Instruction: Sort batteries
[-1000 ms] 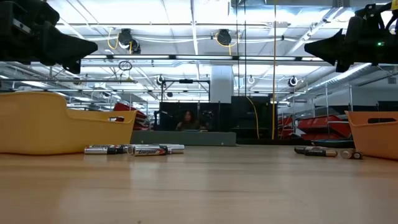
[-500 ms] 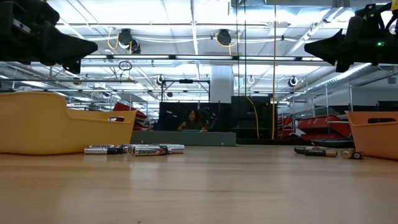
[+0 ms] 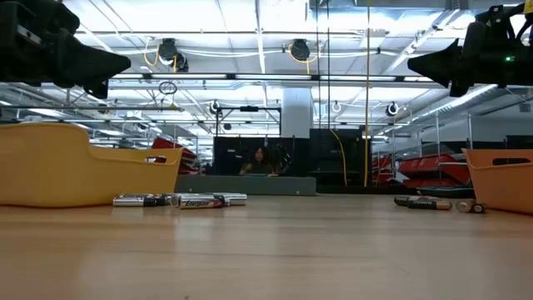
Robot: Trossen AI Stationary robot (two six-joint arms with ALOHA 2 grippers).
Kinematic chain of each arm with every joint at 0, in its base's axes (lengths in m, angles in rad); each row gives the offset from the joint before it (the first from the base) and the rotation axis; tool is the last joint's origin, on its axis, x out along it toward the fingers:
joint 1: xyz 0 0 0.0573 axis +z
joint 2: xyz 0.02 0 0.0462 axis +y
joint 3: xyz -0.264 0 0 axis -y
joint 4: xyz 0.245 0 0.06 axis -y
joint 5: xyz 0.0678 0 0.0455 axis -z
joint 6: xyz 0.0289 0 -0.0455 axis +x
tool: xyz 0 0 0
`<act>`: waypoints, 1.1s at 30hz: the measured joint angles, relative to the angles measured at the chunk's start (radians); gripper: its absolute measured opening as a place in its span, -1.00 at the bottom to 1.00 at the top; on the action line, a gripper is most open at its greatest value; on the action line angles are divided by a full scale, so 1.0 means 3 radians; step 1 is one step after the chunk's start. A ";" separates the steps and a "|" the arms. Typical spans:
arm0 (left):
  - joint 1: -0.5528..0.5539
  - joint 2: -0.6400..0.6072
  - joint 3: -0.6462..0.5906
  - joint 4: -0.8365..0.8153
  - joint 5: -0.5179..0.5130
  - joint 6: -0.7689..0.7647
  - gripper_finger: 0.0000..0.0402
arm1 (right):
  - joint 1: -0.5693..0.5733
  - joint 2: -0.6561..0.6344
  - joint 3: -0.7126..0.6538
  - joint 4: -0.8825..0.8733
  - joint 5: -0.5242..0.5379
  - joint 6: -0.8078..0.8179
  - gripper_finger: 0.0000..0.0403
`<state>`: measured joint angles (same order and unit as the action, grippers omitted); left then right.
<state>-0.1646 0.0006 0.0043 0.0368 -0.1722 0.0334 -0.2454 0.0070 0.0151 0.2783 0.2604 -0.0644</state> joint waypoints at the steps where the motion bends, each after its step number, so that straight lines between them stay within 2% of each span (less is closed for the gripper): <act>1: -0.0001 0.0000 -0.0001 0.0000 0.0000 0.0000 -0.84 | 0.0000 0.0000 0.0000 0.0000 0.0000 -0.0001 -0.71; 33: 0.0000 0.0000 -0.0001 0.0000 0.0001 0.0000 -0.84 | 0.0000 0.0000 0.0000 0.0024 0.0001 -0.0091 -0.71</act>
<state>-0.1646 0.0006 0.0041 0.0368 -0.1721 0.0334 -0.2454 0.0071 0.0151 0.2854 0.2607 -0.0915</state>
